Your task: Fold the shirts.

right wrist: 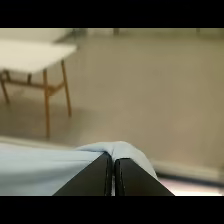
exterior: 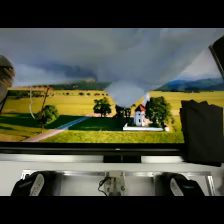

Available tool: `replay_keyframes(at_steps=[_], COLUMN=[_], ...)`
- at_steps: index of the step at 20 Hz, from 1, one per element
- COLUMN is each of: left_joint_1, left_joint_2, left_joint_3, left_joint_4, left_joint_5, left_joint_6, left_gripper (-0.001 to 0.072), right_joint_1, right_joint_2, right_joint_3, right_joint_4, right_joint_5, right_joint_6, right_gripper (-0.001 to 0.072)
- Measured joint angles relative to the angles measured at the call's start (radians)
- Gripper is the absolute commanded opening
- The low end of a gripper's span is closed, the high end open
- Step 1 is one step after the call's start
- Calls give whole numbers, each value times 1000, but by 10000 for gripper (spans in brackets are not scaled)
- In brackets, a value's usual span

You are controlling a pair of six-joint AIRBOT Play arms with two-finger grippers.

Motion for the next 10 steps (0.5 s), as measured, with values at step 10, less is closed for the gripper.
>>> replay_keyframes(at_steps=[10], left_joint_1=[1], left_joint_2=[115], left_joint_3=[115], left_joint_4=[194], left_joint_5=[-367], left_joint_6=[-184], left_gripper=[36], right_joint_1=[0], right_joint_2=[206], right_joint_3=[108], right_joint_4=[-161], right_joint_5=[227], right_joint_6=[150], right_gripper=[57])
